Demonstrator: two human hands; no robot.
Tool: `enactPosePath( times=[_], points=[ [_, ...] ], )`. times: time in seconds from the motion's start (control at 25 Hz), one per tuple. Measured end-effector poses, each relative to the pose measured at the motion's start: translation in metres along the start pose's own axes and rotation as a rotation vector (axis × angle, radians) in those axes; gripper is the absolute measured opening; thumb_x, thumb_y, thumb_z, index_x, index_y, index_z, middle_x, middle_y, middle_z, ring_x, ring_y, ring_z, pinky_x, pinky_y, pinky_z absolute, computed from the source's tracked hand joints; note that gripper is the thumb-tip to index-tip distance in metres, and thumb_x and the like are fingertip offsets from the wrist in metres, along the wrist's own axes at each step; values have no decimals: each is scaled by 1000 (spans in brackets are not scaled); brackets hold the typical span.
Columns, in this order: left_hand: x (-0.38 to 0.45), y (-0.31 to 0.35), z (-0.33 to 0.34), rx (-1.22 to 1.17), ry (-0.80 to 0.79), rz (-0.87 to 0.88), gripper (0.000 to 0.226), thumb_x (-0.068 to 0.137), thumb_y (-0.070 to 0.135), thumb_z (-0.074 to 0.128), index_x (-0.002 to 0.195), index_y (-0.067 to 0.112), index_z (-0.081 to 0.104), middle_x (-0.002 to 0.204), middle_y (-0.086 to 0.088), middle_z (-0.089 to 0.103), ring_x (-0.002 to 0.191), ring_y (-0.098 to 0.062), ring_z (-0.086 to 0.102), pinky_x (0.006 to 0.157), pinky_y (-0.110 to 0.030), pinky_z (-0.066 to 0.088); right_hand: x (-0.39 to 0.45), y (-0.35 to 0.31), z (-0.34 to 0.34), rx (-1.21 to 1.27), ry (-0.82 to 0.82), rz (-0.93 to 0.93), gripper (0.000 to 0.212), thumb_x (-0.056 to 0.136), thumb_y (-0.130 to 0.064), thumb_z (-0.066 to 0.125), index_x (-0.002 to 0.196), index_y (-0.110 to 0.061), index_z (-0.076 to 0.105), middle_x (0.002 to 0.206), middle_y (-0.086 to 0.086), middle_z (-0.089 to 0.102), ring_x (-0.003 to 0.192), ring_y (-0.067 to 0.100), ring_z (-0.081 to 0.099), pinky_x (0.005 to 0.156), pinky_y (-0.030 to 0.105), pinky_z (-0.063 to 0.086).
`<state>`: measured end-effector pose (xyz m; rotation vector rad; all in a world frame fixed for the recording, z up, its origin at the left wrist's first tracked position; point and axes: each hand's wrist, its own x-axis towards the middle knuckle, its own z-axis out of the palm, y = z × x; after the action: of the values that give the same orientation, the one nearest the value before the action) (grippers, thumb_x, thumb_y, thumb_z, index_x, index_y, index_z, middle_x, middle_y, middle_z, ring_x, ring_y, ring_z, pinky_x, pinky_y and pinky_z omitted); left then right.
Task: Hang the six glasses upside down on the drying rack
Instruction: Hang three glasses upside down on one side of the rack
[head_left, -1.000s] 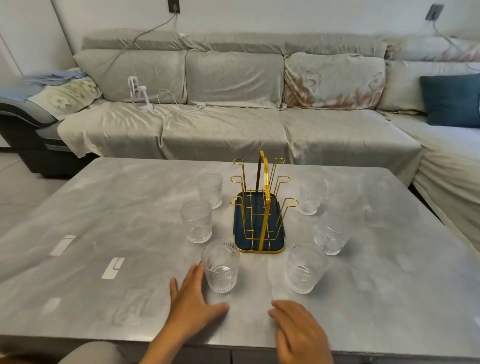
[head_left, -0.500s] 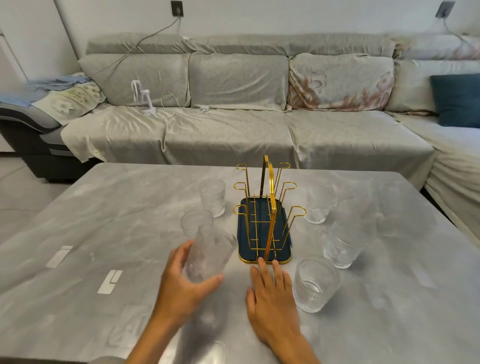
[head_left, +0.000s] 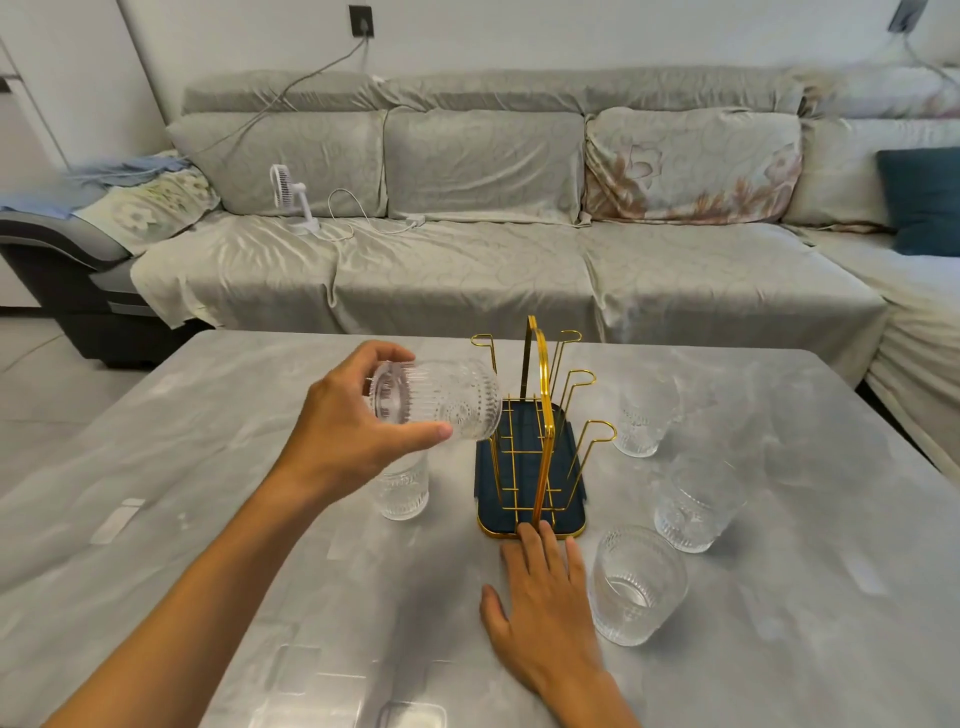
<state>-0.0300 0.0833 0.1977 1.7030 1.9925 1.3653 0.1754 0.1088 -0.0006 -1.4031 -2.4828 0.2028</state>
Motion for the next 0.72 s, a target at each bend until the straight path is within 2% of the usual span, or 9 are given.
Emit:
enactPosePath(
  times=[0.12, 0.24, 0.44, 0.56, 0.72],
  points=[
    [5, 2, 7, 76, -52, 14, 71, 52, 46, 92, 112, 35, 56, 103, 11, 66, 88, -3, 63, 64, -11, 49, -1, 2, 0, 29, -4, -8, 61, 87, -60, 24, 137, -27, 37, 156, 0, 24, 144, 21, 5, 114, 40, 0],
    [9, 3, 15, 98, -57, 18, 76, 52, 46, 93, 114, 35, 51, 108, 8, 62, 93, -11, 61, 70, -19, 50, -1, 1, 1, 15, -8, -24, 64, 87, -61, 23, 139, -26, 35, 156, -1, 25, 144, 21, 7, 113, 39, -2],
    [16, 2, 25, 199, -114, 62, 79, 56, 44, 91, 125, 30, 55, 115, 8, 55, 104, -15, 54, 85, -31, 49, 1, 1, 5, -12, -42, -12, 73, 86, -71, 12, 145, -30, 27, 160, -6, 14, 145, 17, -2, 110, 38, -12],
    [21, -1, 37, 274, -192, 50, 83, 58, 41, 90, 131, 27, 53, 122, 2, 57, 110, -21, 52, 91, -37, 48, 1, 1, 5, -1, -55, 0, 74, 85, -73, 9, 144, -32, 26, 160, -8, 13, 145, 16, -3, 113, 41, -7],
    [21, -10, 61, 371, -329, 23, 86, 63, 38, 89, 136, 23, 47, 132, -3, 57, 117, -23, 49, 91, -37, 45, 2, 1, 6, 15, -58, 11, 75, 84, -72, 6, 143, -33, 28, 159, -9, 15, 145, 15, -2, 115, 41, -1]
  ],
)
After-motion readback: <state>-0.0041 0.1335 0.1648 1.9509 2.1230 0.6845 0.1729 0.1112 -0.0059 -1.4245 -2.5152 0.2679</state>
